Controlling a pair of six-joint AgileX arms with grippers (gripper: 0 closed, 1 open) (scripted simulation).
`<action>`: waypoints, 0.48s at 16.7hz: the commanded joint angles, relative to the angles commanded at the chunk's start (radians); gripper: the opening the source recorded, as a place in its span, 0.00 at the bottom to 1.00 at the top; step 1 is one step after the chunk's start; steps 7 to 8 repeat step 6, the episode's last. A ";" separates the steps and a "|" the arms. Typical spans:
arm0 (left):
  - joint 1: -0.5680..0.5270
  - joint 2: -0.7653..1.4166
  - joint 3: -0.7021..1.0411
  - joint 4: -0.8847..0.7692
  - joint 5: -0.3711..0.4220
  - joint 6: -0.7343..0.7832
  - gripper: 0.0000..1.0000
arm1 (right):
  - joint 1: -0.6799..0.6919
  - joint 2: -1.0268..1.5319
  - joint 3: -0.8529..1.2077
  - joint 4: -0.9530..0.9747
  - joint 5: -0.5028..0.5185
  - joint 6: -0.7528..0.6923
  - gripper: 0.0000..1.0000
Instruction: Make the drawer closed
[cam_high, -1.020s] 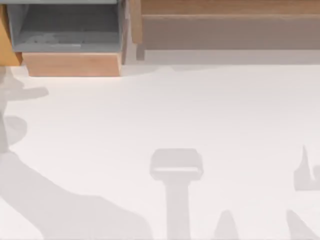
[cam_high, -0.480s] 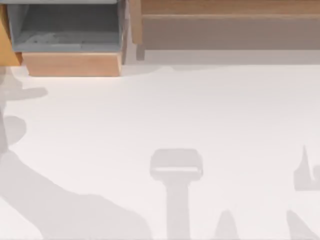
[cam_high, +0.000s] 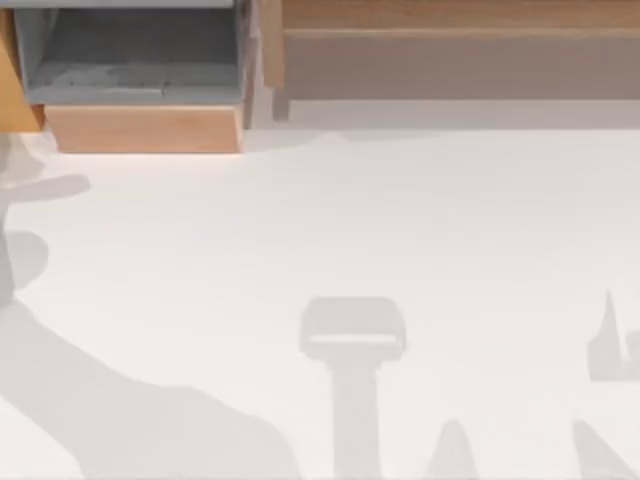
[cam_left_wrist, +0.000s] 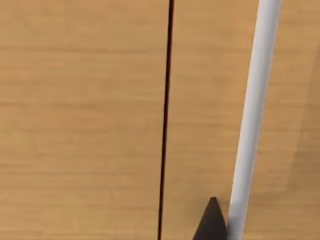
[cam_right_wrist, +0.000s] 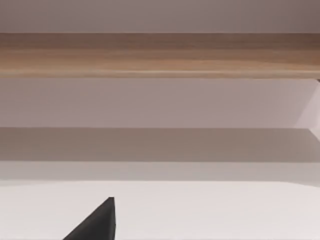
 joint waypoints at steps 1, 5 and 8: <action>0.000 0.000 0.000 0.000 0.000 0.000 1.00 | 0.000 0.000 0.000 0.000 0.000 0.000 1.00; 0.000 0.000 0.000 0.000 0.000 0.000 1.00 | 0.000 0.000 0.000 0.000 0.000 0.000 1.00; 0.000 0.000 0.000 0.000 0.000 0.000 1.00 | 0.000 0.000 0.000 0.000 0.000 0.000 1.00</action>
